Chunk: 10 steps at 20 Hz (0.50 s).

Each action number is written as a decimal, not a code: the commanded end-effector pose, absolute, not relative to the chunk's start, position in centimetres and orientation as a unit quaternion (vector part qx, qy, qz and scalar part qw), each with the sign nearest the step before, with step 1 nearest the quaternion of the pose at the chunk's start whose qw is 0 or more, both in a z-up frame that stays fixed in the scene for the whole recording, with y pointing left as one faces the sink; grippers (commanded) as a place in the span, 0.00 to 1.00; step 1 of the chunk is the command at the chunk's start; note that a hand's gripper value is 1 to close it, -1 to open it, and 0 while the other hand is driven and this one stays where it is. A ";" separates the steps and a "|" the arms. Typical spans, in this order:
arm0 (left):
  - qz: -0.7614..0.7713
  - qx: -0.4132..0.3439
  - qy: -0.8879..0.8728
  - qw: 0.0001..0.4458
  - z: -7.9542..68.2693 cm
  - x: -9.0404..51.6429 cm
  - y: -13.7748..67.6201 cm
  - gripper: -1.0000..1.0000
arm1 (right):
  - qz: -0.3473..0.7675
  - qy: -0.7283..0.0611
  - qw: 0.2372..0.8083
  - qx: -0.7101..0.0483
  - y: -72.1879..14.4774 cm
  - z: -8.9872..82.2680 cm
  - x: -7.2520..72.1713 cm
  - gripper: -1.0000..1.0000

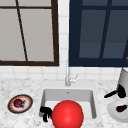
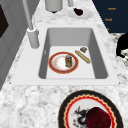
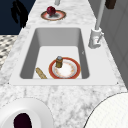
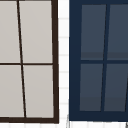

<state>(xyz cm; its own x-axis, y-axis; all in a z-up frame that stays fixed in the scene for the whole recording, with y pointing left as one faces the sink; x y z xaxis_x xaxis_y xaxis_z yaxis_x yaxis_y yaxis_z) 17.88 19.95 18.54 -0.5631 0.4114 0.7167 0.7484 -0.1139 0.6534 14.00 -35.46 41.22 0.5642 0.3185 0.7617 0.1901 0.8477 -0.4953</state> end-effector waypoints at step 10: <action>-0.599 -0.446 -0.651 0.141 18.5 17.9 20.0 0.50 | -0.033 -0.495 0.816 -0.297 -37.7 43.7 11.4 0.00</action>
<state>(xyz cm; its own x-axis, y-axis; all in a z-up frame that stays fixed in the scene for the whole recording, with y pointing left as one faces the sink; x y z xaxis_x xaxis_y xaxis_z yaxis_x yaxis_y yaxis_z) 17.88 19.95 18.54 -0.5631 0.4114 0.7167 0.7484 -0.1139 0.6534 11.04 -37.74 42.48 0.5314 0.3030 0.7911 0.2492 0.8366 -0.4879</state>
